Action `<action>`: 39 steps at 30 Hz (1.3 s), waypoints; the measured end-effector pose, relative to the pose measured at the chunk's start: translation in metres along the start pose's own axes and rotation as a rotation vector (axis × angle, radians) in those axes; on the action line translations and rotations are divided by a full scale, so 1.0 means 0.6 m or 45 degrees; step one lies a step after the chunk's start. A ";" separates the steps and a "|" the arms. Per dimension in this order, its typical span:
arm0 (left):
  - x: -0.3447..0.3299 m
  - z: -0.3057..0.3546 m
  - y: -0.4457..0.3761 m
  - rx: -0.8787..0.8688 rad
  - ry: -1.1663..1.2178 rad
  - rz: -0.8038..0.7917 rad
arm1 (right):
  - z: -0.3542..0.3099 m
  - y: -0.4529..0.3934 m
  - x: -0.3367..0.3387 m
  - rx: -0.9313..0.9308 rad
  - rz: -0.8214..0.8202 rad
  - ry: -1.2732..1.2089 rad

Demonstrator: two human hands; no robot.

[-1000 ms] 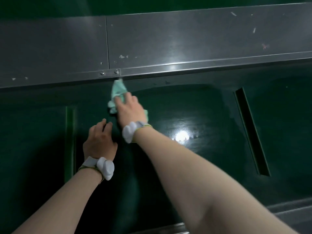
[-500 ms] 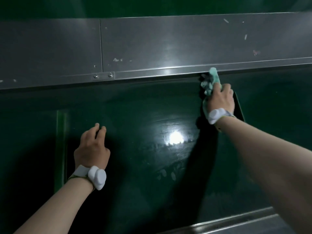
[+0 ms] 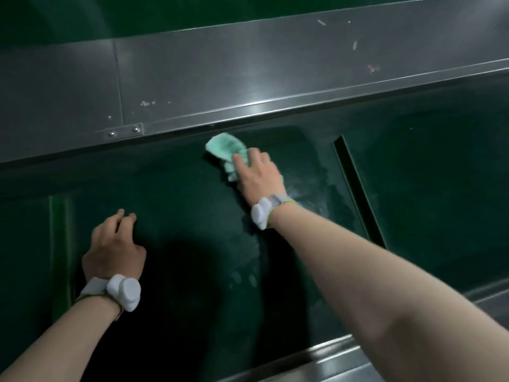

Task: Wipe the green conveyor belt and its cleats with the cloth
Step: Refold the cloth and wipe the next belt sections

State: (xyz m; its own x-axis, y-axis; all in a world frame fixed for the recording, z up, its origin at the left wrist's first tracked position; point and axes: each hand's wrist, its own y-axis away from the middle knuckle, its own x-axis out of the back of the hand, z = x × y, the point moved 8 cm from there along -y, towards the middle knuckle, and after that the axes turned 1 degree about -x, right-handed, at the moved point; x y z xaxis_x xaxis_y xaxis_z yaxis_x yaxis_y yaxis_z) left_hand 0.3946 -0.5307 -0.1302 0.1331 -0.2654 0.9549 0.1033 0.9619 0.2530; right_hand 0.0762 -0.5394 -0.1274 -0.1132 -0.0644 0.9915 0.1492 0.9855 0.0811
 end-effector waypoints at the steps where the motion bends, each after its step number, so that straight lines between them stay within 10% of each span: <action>1: -0.002 0.001 0.002 0.009 0.000 0.001 | 0.059 0.003 0.008 -0.118 0.023 0.033; 6: 0.001 0.010 0.012 0.009 0.013 0.036 | 0.276 0.069 0.037 -0.524 0.077 0.092; 12: 0.012 -0.001 0.004 -0.036 0.037 -0.064 | 0.218 0.081 0.021 -0.870 0.164 -0.080; 20: 0.004 -0.011 0.098 -0.059 0.234 0.032 | -0.246 0.175 -0.048 -0.015 -0.045 -0.269; 25: 0.034 -0.028 0.113 -0.111 0.271 0.182 | -0.271 0.209 -0.044 0.253 -0.070 -0.232; 34: 0.102 -0.166 0.077 -0.013 0.273 0.466 | 0.005 0.026 0.005 -0.481 0.070 -0.114; 39: 0.077 -0.242 0.055 0.194 0.339 0.380 | -0.142 -0.008 -0.017 -0.379 0.082 -0.100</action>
State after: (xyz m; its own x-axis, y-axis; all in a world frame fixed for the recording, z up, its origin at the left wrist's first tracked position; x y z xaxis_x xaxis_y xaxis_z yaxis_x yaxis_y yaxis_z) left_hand 0.5473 -0.5207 -0.1003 0.3873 0.0375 0.9212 -0.1223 0.9924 0.0110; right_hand 0.1603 -0.5566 -0.1289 -0.1681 0.0204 0.9856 0.4380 0.8972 0.0561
